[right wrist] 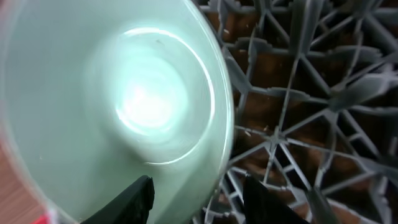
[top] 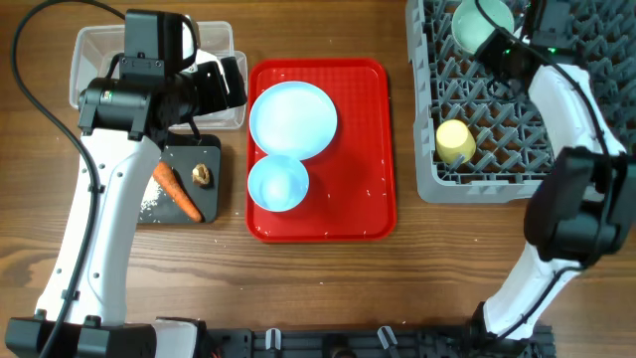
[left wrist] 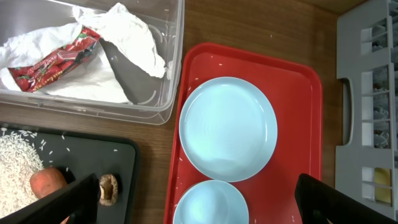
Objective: Sort waste into correct bins and load items into the dishwasher rack
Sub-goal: 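Move the right gripper back toward the red tray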
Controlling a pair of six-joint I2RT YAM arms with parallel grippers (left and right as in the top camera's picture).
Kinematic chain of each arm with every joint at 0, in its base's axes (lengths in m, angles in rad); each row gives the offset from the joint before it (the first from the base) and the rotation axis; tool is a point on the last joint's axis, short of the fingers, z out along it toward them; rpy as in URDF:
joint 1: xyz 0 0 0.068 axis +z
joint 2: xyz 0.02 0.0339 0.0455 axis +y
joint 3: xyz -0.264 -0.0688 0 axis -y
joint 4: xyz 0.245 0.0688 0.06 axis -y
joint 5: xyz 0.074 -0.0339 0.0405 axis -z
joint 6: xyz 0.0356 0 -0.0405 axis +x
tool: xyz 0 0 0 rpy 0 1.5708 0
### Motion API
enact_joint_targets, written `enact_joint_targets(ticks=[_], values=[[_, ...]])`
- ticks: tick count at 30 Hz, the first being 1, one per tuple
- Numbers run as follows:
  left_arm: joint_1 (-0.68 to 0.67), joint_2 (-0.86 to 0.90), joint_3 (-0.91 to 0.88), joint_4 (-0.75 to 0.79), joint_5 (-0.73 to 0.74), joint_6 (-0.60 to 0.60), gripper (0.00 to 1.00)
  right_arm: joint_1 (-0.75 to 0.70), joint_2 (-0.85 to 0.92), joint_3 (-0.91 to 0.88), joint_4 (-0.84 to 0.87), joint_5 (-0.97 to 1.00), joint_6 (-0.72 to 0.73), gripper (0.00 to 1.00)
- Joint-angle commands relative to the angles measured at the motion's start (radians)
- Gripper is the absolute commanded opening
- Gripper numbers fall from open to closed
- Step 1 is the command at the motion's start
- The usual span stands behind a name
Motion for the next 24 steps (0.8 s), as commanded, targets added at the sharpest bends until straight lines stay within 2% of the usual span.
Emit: enact_joint_targets(ticks=[1, 3, 6, 7, 14, 18, 22, 24], values=[[0.005, 0.008, -0.003, 0.000, -0.005, -0.005, 1.00, 0.002, 0.021, 0.003, 0.059, -0.008, 0.013, 0.49], [0.005, 0.008, -0.003, 0.000, -0.005, -0.005, 1.00, 0.002, 0.021, 0.003, 0.075, -0.008, 0.013, 0.37], [0.005, 0.008, -0.003, 0.000, -0.005, -0.005, 1.00, 0.002, 0.021, 0.003, 0.071, -0.008, 0.010, 0.08], [0.005, 0.008, -0.003, 0.000, -0.005, -0.005, 1.00, 0.002, 0.020, 0.003, 0.066, -0.007, 0.009, 0.04], [0.005, 0.008, -0.003, 0.000, -0.005, -0.005, 1.00, 0.003, -0.103, 0.003, 0.018, 0.148, -0.069, 0.04], [0.005, 0.008, -0.003, 0.000, -0.005, -0.005, 1.00, 0.054, -0.204, 0.003, -0.051, 0.508, -0.167, 0.04], [0.005, 0.008, -0.003, 0.000, -0.005, -0.005, 1.00, 0.212, -0.205, 0.003, -0.075, 0.979, -0.279, 0.04], [0.005, 0.008, -0.003, 0.000, -0.005, -0.005, 1.00, 0.286, -0.182, 0.003, -0.061, 1.133, -0.342, 0.04]])
